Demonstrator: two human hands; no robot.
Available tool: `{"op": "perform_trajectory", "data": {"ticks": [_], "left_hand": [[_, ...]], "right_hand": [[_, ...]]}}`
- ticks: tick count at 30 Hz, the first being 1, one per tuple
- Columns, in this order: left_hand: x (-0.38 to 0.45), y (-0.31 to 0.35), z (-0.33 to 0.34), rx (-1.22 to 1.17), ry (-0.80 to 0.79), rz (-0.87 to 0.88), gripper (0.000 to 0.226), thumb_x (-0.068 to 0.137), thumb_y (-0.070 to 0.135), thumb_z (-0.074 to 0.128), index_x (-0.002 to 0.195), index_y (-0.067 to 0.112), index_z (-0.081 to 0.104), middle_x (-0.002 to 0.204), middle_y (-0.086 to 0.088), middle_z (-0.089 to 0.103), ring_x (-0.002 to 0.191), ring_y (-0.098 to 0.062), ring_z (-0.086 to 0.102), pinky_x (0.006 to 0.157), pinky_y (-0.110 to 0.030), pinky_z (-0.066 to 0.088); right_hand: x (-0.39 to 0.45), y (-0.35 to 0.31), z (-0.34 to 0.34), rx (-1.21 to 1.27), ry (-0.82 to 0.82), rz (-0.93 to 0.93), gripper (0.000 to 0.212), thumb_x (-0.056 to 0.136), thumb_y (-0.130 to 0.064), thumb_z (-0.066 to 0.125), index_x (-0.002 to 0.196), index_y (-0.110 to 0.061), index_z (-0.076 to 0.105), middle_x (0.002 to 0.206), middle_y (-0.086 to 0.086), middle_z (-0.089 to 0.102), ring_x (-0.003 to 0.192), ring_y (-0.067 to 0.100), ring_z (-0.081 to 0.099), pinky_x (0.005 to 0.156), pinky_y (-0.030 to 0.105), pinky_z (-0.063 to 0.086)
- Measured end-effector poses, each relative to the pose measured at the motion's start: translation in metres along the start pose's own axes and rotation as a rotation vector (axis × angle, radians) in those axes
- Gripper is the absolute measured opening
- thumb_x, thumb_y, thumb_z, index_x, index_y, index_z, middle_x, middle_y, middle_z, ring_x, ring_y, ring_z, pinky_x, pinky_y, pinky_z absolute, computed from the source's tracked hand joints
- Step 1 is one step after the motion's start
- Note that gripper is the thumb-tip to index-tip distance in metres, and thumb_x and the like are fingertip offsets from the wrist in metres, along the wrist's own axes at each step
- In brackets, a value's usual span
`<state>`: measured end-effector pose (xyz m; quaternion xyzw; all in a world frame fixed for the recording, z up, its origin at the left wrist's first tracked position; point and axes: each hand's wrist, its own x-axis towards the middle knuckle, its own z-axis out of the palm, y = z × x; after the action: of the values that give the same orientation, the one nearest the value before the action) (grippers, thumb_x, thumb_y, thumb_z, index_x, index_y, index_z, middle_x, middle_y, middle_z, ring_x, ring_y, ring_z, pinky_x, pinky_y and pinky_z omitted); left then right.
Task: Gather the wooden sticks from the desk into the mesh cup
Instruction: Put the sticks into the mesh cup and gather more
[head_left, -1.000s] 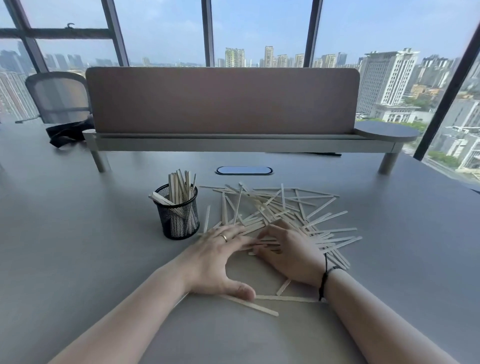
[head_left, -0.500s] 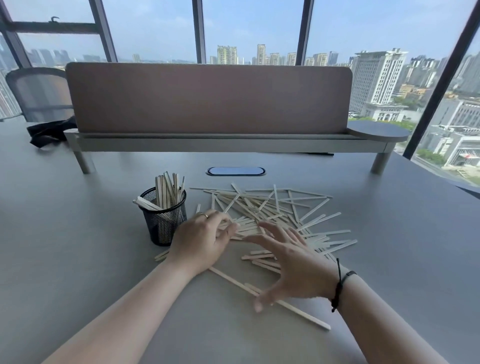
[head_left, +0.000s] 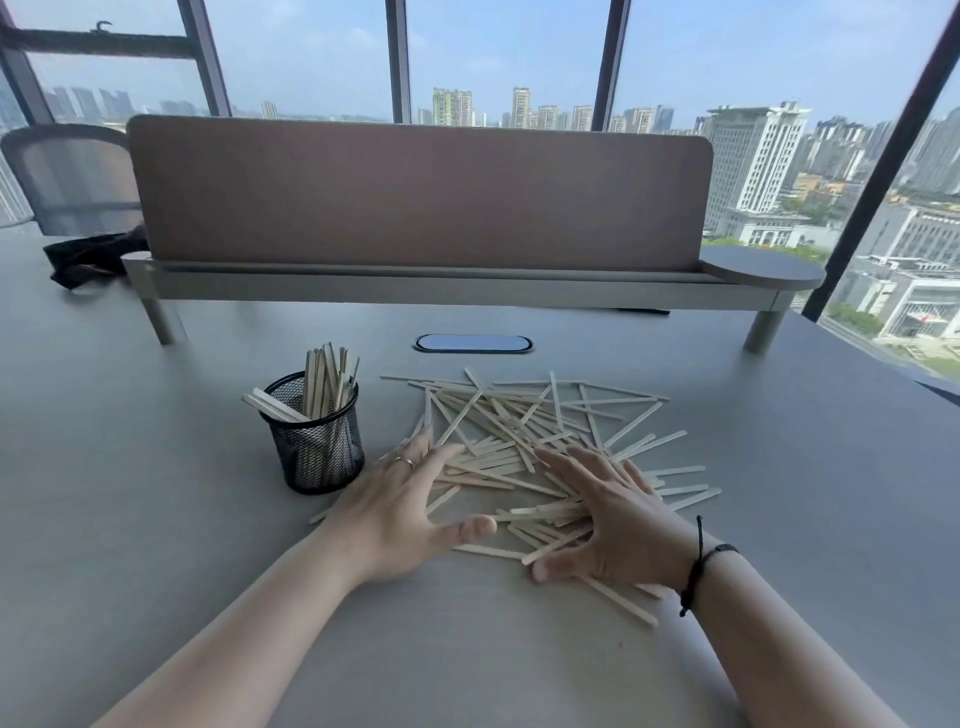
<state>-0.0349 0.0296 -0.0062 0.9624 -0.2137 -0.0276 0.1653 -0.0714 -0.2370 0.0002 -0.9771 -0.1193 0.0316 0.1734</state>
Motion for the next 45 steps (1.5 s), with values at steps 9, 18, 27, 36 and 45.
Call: {"op": "perform_trajectory", "data": {"ticks": [9, 18, 27, 36, 45], "left_hand": [[0.002, -0.001, 0.009, -0.080, 0.021, 0.130, 0.112, 0.058, 0.096, 0.056, 0.153, 0.050, 0.017, 0.166, 0.013, 0.014, 0.152, -0.007, 0.012, 0.121, -0.035, 0.021], [0.007, -0.004, 0.015, -0.161, 0.125, 0.176, 0.090, 0.068, 0.085, 0.059, 0.145, 0.040, 0.045, 0.151, 0.017, 0.037, 0.138, -0.005, 0.036, 0.113, -0.032, 0.037], [0.007, -0.004, 0.009, -0.118, 0.145, 0.127, 0.084, 0.072, 0.082, 0.061, 0.144, 0.042, 0.044, 0.155, 0.017, 0.032, 0.140, -0.006, 0.036, 0.108, -0.029, 0.040], [0.011, -0.002, 0.008, 0.120, 0.235, 0.111, 0.092, 0.069, 0.096, 0.039, 0.139, 0.038, 0.049, 0.147, 0.012, 0.050, 0.135, -0.016, 0.048, 0.113, -0.036, 0.033], [0.015, -0.006, 0.010, 0.128, 0.289, 0.080, 0.091, 0.067, 0.097, 0.036, 0.132, 0.036, 0.055, 0.133, 0.017, 0.060, 0.126, -0.008, 0.053, 0.108, -0.031, 0.037]], "right_hand": [[0.015, -0.004, 0.009, 0.073, 0.185, -0.017, 0.104, 0.049, -0.093, 0.061, 0.139, -0.045, 0.044, 0.128, -0.018, 0.047, 0.126, 0.011, 0.040, 0.107, 0.030, 0.036], [0.021, -0.004, 0.013, 0.035, 0.263, -0.045, 0.081, 0.055, -0.089, 0.063, 0.123, -0.044, 0.059, 0.106, -0.021, 0.049, 0.108, 0.009, 0.045, 0.090, 0.025, 0.038], [0.026, -0.006, 0.005, 0.152, 0.268, -0.084, 0.071, 0.054, -0.085, 0.068, 0.112, -0.043, 0.065, 0.097, -0.029, 0.050, 0.086, -0.006, 0.052, 0.071, 0.009, 0.036], [0.136, -0.050, 0.002, 0.022, 0.209, -0.029, 0.067, 0.086, -0.071, 0.049, 0.137, -0.027, 0.052, 0.140, -0.001, 0.054, 0.126, 0.022, 0.053, 0.106, 0.039, 0.040], [0.221, -0.049, 0.025, -0.072, 0.038, 0.137, 0.079, 0.087, -0.076, 0.030, 0.139, -0.017, 0.044, 0.152, 0.003, 0.041, 0.143, 0.019, 0.033, 0.119, 0.054, 0.014]]}}
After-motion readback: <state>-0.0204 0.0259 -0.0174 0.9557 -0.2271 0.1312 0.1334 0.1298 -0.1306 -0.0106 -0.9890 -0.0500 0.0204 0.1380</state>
